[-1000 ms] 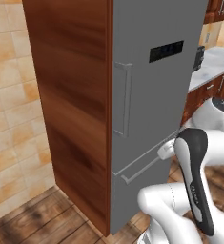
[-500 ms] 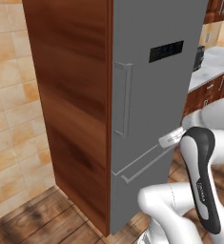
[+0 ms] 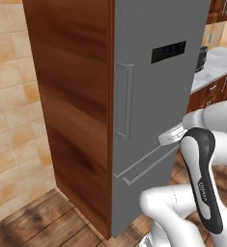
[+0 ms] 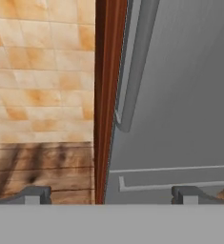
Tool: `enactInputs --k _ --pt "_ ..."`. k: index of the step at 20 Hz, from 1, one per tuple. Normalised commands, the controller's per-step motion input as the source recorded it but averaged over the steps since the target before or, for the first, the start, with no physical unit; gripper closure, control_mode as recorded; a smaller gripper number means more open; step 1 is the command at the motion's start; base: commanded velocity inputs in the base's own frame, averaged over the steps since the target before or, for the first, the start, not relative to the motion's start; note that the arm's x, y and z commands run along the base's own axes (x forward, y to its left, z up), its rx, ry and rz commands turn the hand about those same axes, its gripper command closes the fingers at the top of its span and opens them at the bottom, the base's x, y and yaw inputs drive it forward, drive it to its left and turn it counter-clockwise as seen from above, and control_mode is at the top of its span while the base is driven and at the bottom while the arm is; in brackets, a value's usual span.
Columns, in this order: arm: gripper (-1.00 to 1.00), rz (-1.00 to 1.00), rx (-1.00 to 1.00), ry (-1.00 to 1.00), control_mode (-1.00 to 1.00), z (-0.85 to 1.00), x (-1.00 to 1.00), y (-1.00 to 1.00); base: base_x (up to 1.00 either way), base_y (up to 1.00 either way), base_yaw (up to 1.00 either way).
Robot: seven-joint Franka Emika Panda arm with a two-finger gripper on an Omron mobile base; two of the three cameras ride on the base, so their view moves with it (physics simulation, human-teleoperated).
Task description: Retrieve the fish from the fridge and place it on the saucepan with marinade on the stove.
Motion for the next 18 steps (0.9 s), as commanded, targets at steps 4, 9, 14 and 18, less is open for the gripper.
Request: enactInputs --k 4,9,14,18 --pt "-1.00 -0.02 0.00 -0.14 -1.00 -0.01 0.10 0.10 0.00 0.00 0.00" --pt "-1.00 0.00 0.03 -0.28 -1.00 -0.04 0.17 0.14 0.00 0.00 0.00" --pt "-1.00 0.04 0.02 -0.20 -1.00 -0.08 0.33 0.16 0.00 0.00 0.00" --pt "-1.00 0.07 0.00 -0.17 -1.00 -0.12 0.42 0.29 0.00 0.00 0.00"
